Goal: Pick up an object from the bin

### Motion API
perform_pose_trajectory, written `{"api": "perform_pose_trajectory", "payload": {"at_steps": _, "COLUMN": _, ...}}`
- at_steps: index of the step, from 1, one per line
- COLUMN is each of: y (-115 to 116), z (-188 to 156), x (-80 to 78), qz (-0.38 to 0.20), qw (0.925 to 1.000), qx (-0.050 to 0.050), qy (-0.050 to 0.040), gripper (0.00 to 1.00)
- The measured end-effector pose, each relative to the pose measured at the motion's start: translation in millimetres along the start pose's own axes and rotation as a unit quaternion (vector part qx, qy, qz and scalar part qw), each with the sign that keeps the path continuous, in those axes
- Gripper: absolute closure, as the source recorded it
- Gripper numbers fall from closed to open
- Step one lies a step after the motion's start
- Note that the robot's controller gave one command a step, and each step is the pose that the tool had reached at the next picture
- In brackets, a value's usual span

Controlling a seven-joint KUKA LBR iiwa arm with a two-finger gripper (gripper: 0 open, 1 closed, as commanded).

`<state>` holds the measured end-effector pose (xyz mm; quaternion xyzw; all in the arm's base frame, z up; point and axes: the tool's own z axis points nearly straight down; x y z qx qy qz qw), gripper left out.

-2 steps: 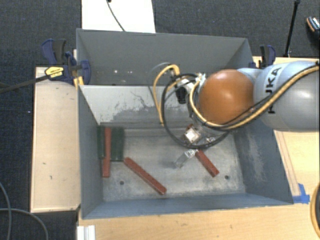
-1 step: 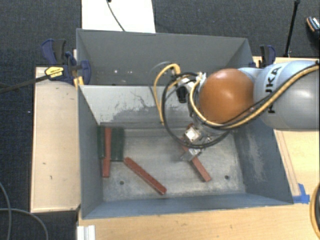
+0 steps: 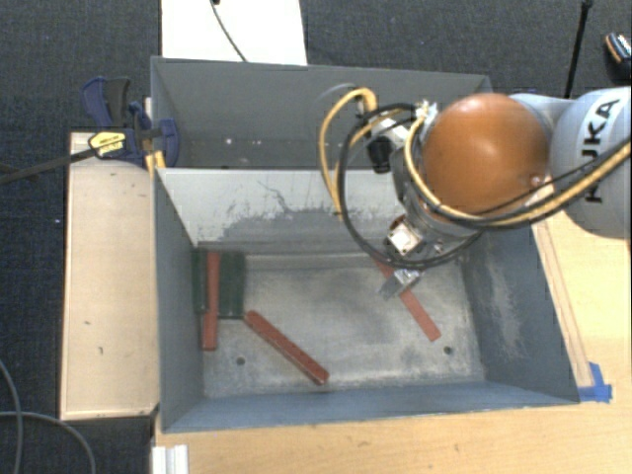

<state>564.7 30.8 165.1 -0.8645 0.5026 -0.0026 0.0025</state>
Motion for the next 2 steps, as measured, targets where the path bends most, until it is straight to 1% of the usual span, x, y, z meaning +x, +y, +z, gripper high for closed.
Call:
{"api": "perform_pose_trajectory", "payload": {"at_steps": 1, "y": -2.2, "z": 52.0, "x": -2.7, "qz": -0.081, "qw": 0.9967, "qx": -0.005, "qy": -0.0032, "gripper": 1.0}}
{"api": "perform_pose_trajectory", "payload": {"at_steps": 2, "y": 2.6, "z": -85.4, "x": 2.1, "qz": -0.073, "qw": 0.9973, "qx": 0.0, "qy": 0.0004, "gripper": 1.0}}
